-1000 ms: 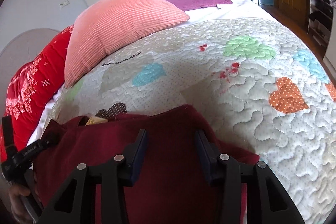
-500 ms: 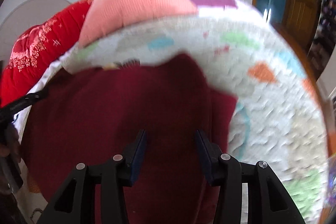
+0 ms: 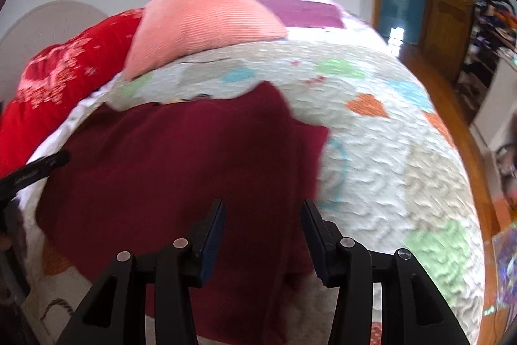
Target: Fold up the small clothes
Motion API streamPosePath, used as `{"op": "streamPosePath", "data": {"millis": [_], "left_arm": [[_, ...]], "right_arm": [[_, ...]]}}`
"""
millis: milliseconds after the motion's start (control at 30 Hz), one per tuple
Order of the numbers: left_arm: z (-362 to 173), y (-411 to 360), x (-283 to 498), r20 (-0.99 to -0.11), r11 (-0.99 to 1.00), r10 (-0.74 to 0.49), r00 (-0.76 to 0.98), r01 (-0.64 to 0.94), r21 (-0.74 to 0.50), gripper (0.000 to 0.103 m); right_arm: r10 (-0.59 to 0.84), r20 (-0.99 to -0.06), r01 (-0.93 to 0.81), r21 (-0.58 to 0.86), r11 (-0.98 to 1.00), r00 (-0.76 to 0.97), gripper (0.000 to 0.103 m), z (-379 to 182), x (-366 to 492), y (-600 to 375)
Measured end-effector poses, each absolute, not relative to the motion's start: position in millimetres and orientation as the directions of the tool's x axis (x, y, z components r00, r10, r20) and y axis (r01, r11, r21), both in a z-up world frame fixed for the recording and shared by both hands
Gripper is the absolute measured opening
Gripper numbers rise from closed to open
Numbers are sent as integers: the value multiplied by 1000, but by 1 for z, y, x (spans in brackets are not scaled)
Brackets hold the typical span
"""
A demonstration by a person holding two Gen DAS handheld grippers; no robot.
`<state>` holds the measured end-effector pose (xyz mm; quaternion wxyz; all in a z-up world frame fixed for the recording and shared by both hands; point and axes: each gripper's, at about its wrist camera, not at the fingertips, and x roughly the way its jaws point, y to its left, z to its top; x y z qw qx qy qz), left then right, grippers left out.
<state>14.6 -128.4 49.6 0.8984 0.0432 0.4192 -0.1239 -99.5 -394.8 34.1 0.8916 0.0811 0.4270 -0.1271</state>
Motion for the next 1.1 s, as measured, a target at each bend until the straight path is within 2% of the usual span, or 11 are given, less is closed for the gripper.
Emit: {"op": "streamPosePath", "data": {"millis": [100, 167, 267, 400, 767, 900, 933, 1000, 1100], "left_arm": [[38, -127, 15, -787, 968, -176, 591, 248, -31, 79], [30, -126, 16, -810, 971, -173, 561, 234, -46, 79], [29, -125, 13, -801, 972, -178, 571, 230, -52, 79], [29, -125, 11, -802, 972, -177, 571, 231, -50, 79], [29, -125, 8, -797, 971, -174, 578, 233, -42, 79], [31, -122, 4, -798, 973, -182, 574, 224, -60, 79], [32, -121, 2, -799, 973, -186, 572, 222, -68, 79], [36, -119, -3, -794, 970, -205, 572, 226, -88, 79], [40, -118, -10, -785, 966, -226, 576, 235, -106, 79]], "right_arm": [[-116, -818, 308, 78, 948, 564, 46, 18, -94, -406], [-119, -810, 292, 67, 954, 574, 45, 15, -93, -406], [-145, -798, 277, 29, 960, 585, 33, 19, -95, -402], [-145, -790, 261, 20, 965, 596, 26, 23, -99, -403], [-190, -796, 304, -8, 953, 575, 24, 27, -99, -402], [-249, -766, 288, -87, 954, 593, 9, 42, -109, -395], [-260, -765, 290, -100, 952, 590, 9, 43, -110, -396], [-239, -772, 298, -68, 952, 588, 9, 44, -113, -401], [-154, -765, 299, 52, 953, 625, 10, 48, -124, -411]]}}
